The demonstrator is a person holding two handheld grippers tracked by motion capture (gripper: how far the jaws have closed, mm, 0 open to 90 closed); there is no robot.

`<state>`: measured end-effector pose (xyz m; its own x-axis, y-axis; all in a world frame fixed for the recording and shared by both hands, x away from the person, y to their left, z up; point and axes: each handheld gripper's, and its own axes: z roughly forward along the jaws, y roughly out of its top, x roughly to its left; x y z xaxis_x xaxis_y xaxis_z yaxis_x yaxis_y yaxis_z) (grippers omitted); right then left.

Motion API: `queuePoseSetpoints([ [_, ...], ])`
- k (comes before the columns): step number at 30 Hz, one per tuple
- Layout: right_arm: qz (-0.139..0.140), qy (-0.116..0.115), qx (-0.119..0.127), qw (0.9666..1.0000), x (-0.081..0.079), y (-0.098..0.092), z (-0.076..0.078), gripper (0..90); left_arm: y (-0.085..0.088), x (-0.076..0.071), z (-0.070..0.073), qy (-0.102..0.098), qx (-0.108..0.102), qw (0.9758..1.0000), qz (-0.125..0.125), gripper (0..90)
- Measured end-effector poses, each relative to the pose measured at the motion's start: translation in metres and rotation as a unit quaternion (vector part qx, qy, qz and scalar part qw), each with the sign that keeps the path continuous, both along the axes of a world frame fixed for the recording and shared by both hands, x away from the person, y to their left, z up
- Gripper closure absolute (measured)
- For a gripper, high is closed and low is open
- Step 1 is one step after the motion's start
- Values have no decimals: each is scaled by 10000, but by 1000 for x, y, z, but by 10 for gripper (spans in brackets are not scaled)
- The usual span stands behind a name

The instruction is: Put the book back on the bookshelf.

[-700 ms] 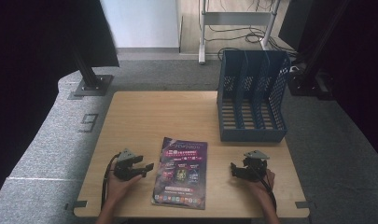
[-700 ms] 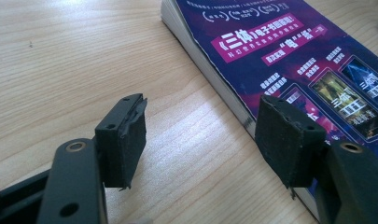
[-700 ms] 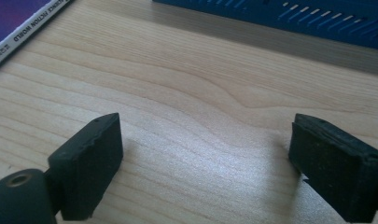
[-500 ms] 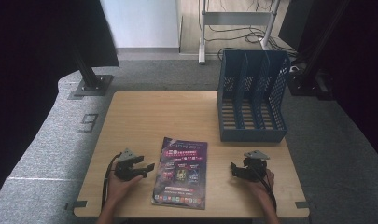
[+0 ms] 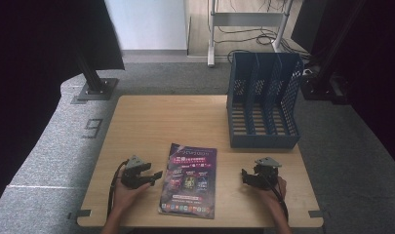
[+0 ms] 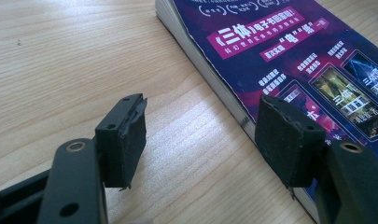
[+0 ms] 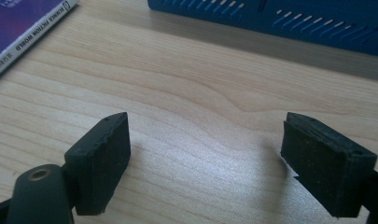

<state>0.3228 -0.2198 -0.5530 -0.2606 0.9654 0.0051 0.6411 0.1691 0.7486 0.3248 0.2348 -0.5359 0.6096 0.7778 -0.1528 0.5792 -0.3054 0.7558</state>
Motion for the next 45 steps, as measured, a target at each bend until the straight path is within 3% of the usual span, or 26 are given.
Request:
queuePoseSetpoints([
  [10, 19, -33, 148, 9999, -2, 1, 3, 168, -2, 1, -1, 43, 91, 9999, 82, 347],
  [14, 157, -123, 203, 9996, -5, 8, 8, 170, -4, 1, -1, 37, 130, 9999, 45, 347],
  [26, 380, -268, 399, 9981, -9, 23, 23, 176, -4, -1, 3, -10, 47, 10000, 31, 347],
  [29, 507, -372, 545, 9965, -9, 35, 32, 179, -4, -2, 4, -33, 24, 10000, 16, 347],
  [33, 673, -389, 549, 9955, -5, 52, 36, 182, -4, -2, 5, -43, -1, 10000, 9, 347],
  [36, 743, -376, 556, 9950, -2, 58, 37, 184, -4, -1, 5, -41, -6, 10000, 5, 347],
  [40, 801, -359, 616, 9942, 2, 65, 36, 186, -2, -1, 5, -9, -175, 9998, -21, 347],
  [45, 934, -357, 628, 9930, 3, 75, 33, 186, -5, -1, 4, 3, -147, 9999, -42, 346],
])
